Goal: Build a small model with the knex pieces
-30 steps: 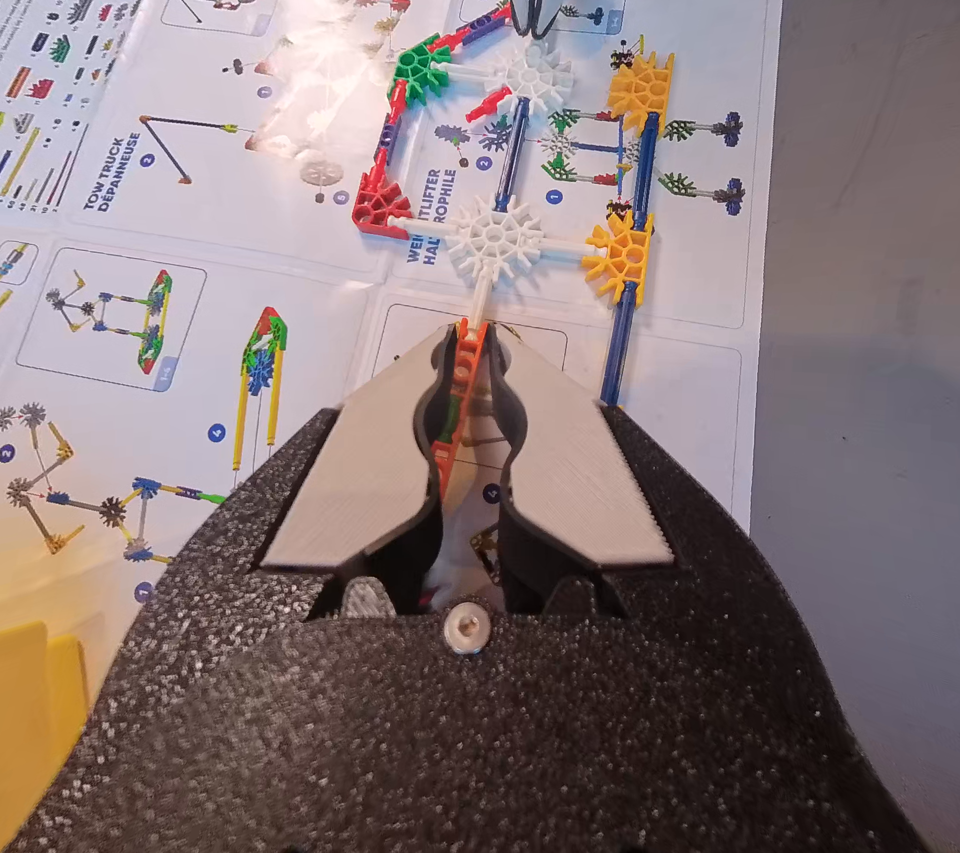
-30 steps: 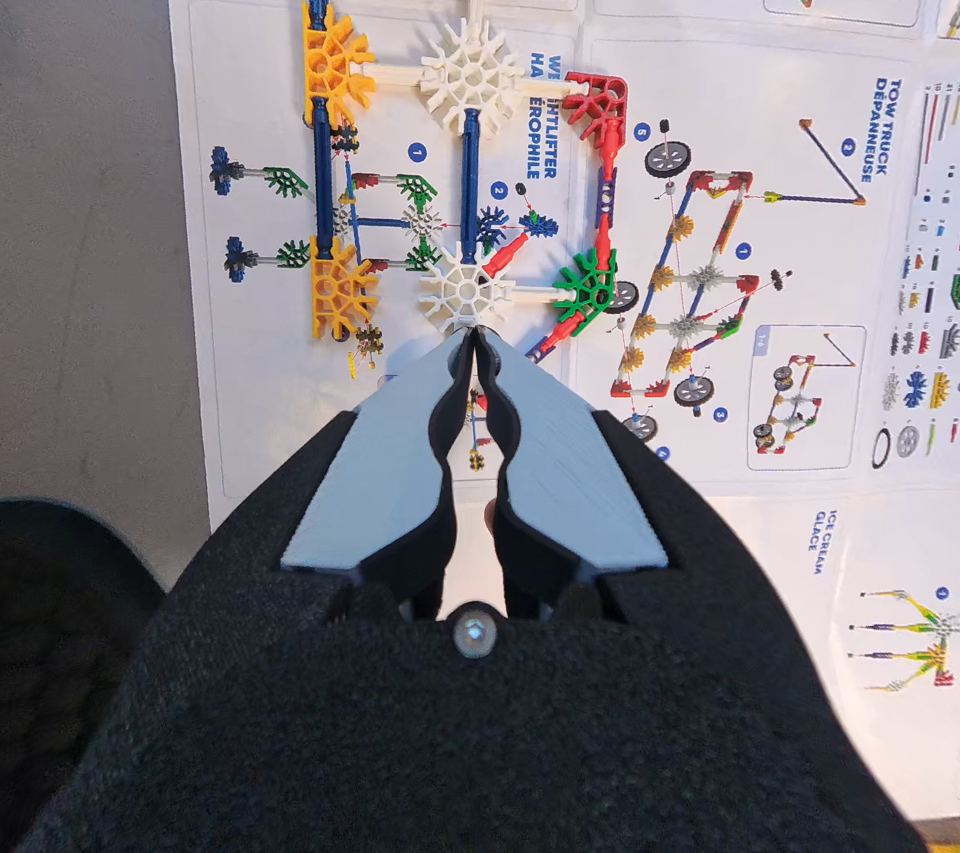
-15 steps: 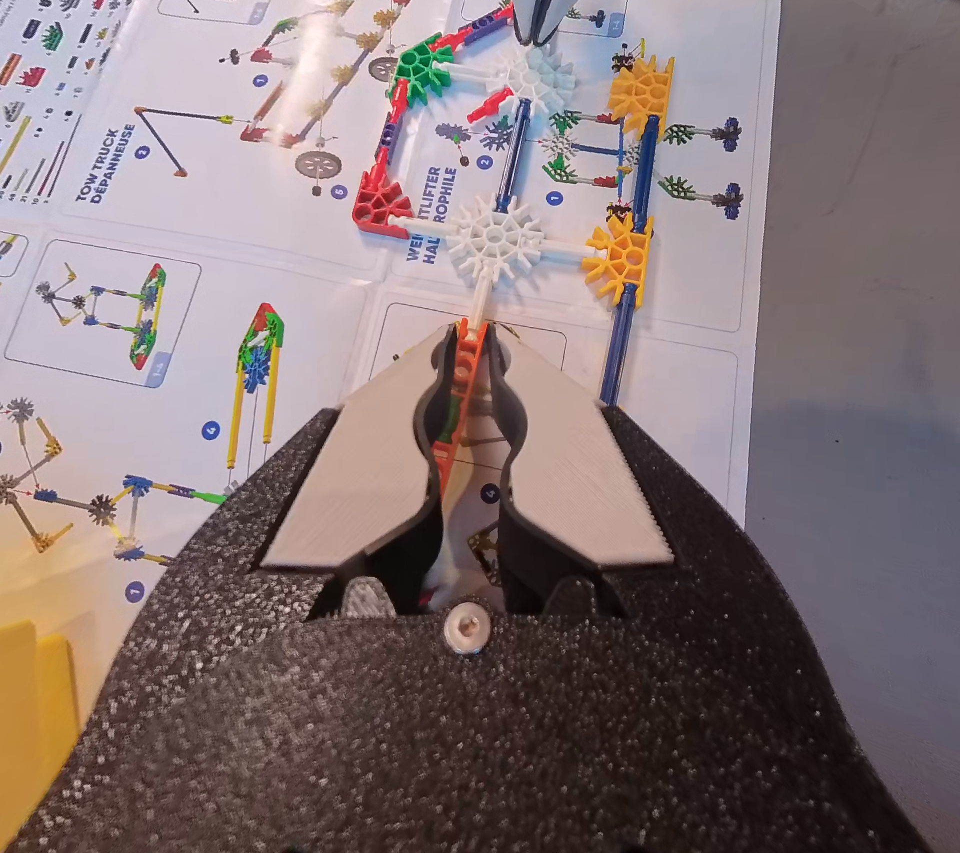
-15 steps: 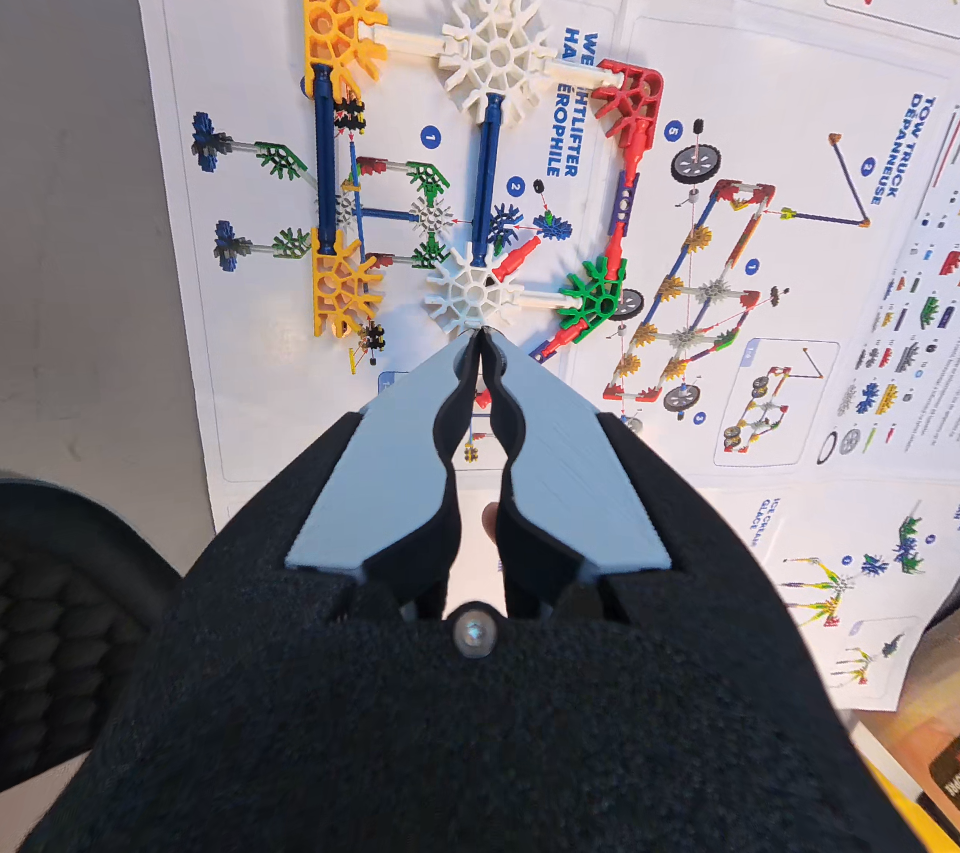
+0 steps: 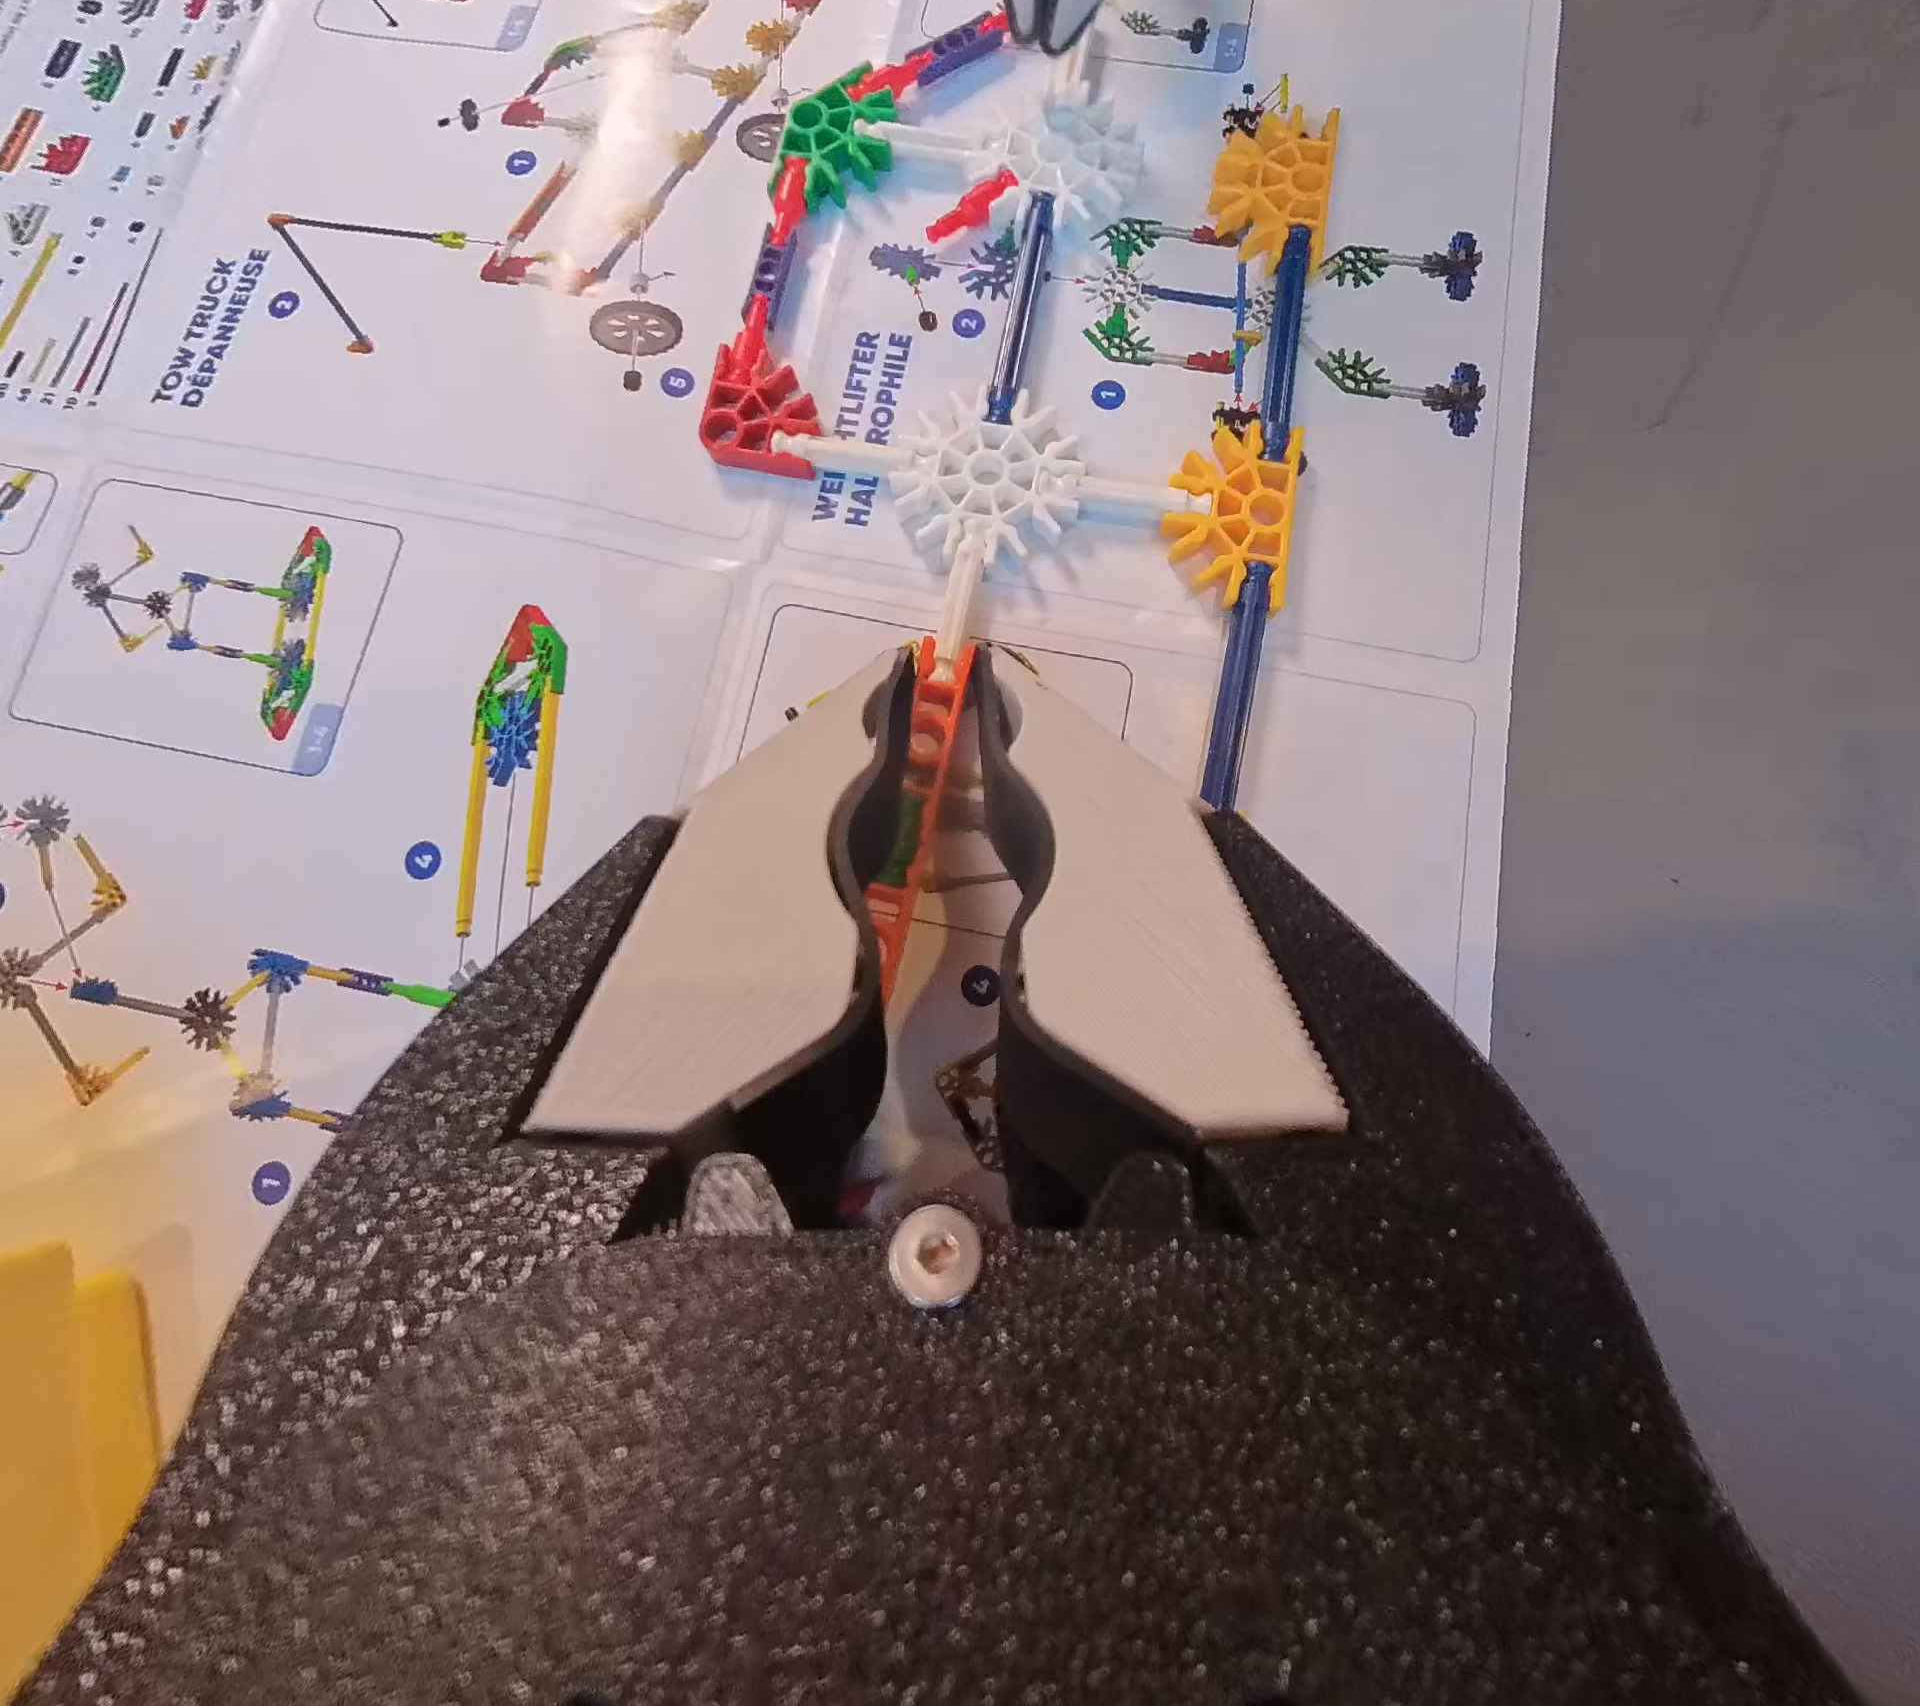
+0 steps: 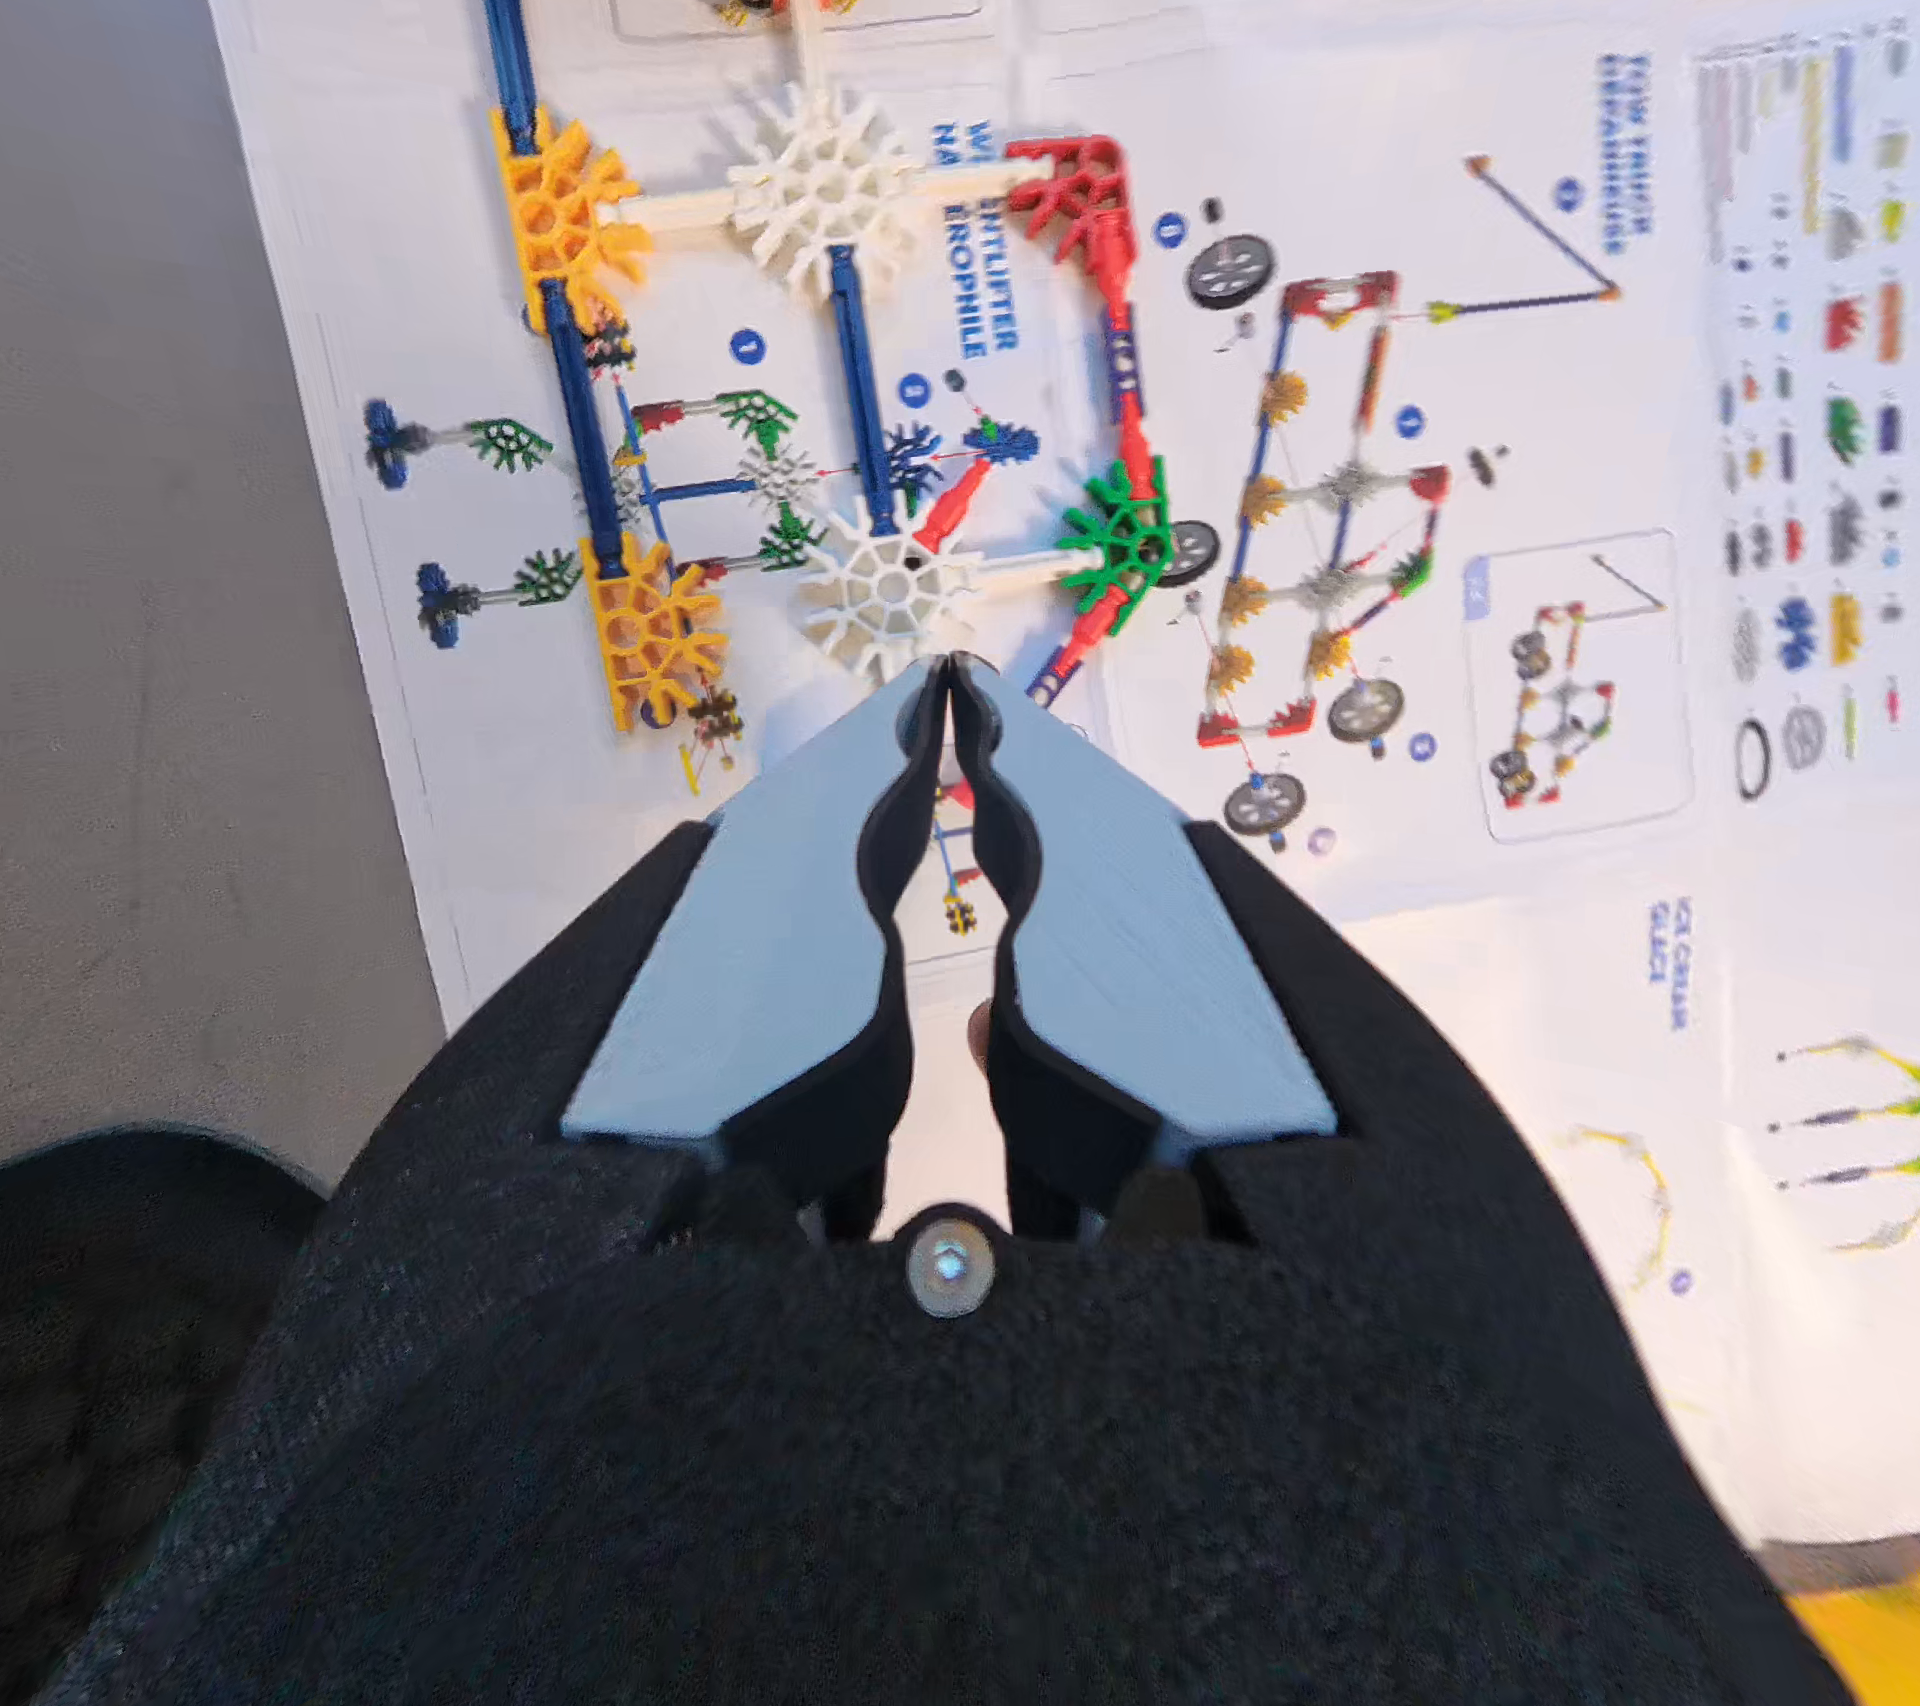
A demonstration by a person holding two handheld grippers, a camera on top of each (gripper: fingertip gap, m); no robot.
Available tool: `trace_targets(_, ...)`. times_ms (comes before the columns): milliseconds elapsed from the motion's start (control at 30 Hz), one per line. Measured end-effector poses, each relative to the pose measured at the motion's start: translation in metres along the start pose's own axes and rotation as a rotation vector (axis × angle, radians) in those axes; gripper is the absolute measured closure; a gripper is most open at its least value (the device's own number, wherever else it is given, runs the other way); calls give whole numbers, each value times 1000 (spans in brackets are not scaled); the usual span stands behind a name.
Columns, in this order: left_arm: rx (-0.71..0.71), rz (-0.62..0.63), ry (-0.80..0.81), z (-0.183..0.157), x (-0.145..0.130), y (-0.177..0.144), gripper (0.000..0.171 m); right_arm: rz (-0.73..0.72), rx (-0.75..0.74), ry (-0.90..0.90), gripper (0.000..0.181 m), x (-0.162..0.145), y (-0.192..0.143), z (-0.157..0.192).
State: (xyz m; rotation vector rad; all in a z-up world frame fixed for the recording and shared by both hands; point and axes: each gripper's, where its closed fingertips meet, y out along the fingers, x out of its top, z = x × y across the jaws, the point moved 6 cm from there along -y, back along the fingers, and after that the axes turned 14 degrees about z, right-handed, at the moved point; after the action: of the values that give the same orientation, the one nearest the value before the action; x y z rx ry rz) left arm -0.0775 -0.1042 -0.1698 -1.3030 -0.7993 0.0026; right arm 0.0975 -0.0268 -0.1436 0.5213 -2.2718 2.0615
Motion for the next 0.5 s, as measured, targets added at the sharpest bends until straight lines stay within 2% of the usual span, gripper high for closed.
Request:
trace_targets(100, 10, 7, 9, 0, 0, 0, 163, -119, -10, 126, 177, -12, -14, -3)
trace_targets(200, 9, 8, 12, 0, 0, 0, 163, -155, -79, 204, 169, -33, -14, -2)
trace_targets(300, 6, 3, 8, 0, 0, 0, 163, -208, -83, 281, 168, -49, -10, 2)
trace_targets(500, 3, -2, 8, 0, 0, 0, 163, -271, -81, 290, 168, -50, -7, 11)
